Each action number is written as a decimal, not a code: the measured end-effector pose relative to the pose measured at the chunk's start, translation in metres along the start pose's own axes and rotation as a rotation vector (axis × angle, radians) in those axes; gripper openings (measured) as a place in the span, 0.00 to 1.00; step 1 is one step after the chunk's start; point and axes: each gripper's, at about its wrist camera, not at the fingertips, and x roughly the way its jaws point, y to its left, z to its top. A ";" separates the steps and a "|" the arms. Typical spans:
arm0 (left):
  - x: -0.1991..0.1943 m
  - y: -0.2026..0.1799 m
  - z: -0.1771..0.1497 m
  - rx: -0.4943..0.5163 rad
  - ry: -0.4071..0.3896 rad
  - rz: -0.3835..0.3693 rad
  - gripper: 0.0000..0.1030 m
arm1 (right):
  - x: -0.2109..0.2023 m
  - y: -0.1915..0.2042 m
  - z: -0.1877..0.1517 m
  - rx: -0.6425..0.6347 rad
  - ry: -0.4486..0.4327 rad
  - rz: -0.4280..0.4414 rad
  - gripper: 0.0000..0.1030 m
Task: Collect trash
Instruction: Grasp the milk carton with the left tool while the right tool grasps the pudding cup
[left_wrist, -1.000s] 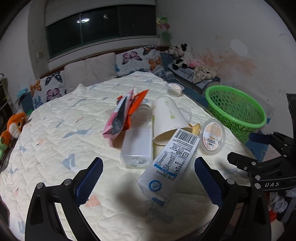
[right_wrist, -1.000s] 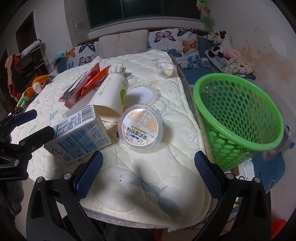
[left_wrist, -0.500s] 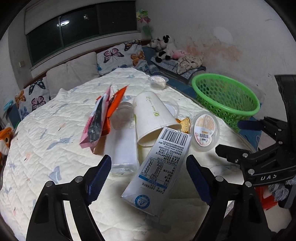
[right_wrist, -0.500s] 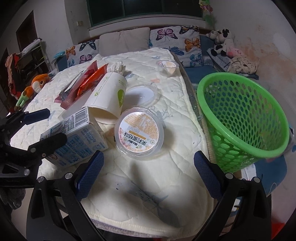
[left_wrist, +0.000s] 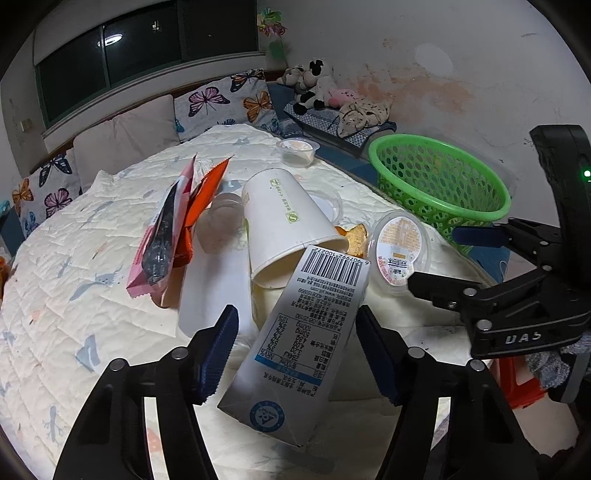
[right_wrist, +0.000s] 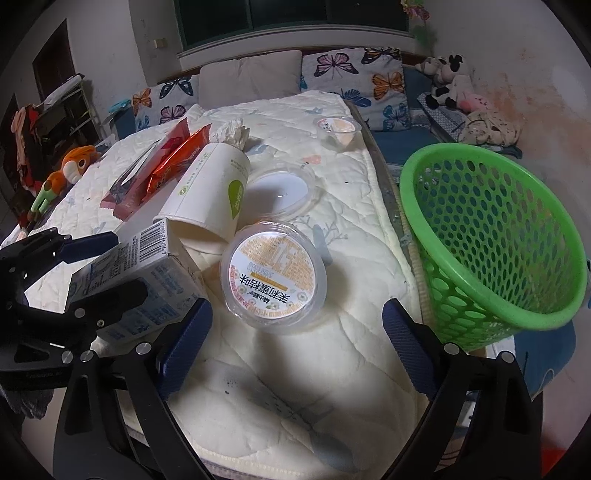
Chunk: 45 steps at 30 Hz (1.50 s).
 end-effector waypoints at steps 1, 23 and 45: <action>0.000 0.000 0.000 -0.002 0.001 -0.002 0.60 | 0.002 0.001 0.000 -0.004 0.001 0.001 0.89; 0.004 0.003 -0.002 -0.018 0.009 -0.034 0.59 | 0.033 0.010 0.005 -0.056 0.028 -0.015 0.83; 0.006 0.003 -0.001 0.009 0.015 -0.036 0.66 | 0.025 -0.004 0.000 -0.026 0.031 0.019 0.62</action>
